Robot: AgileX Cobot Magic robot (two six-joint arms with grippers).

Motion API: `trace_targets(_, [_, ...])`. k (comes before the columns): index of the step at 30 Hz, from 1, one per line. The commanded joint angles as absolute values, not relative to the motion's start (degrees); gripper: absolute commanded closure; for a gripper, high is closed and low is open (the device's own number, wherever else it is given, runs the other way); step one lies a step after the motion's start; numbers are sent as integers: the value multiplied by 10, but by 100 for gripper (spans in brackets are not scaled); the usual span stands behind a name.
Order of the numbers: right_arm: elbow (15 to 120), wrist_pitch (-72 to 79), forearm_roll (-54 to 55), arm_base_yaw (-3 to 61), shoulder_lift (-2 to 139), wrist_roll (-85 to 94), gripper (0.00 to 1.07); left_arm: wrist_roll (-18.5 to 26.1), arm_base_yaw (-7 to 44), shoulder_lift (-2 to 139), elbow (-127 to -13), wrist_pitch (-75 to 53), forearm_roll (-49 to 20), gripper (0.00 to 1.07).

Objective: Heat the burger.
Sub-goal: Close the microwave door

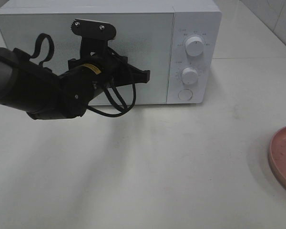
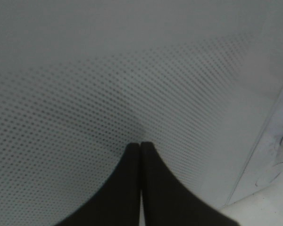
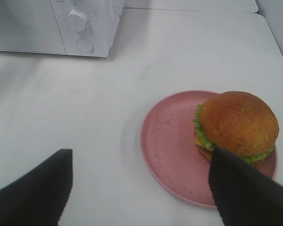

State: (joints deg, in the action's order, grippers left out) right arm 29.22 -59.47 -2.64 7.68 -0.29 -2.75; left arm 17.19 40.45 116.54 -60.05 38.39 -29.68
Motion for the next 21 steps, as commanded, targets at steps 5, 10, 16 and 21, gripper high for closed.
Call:
trace_targets(5, [289,-591,-23,74,-17,-21,31,175,402,1150,-612,355,-324,107])
trace_targets(10, [289,-591,-23,74,-17,-21,31,174,417,1122,-576,331,-324,107])
trace_targets(16, [289,-591,-23,74,-17,-21,31,175,447,1073,-530,272,-324,107])
trace_targets(21, [289,-591,-23,74,-17,-21,31,175,447,1046,-530,138,-321,70])
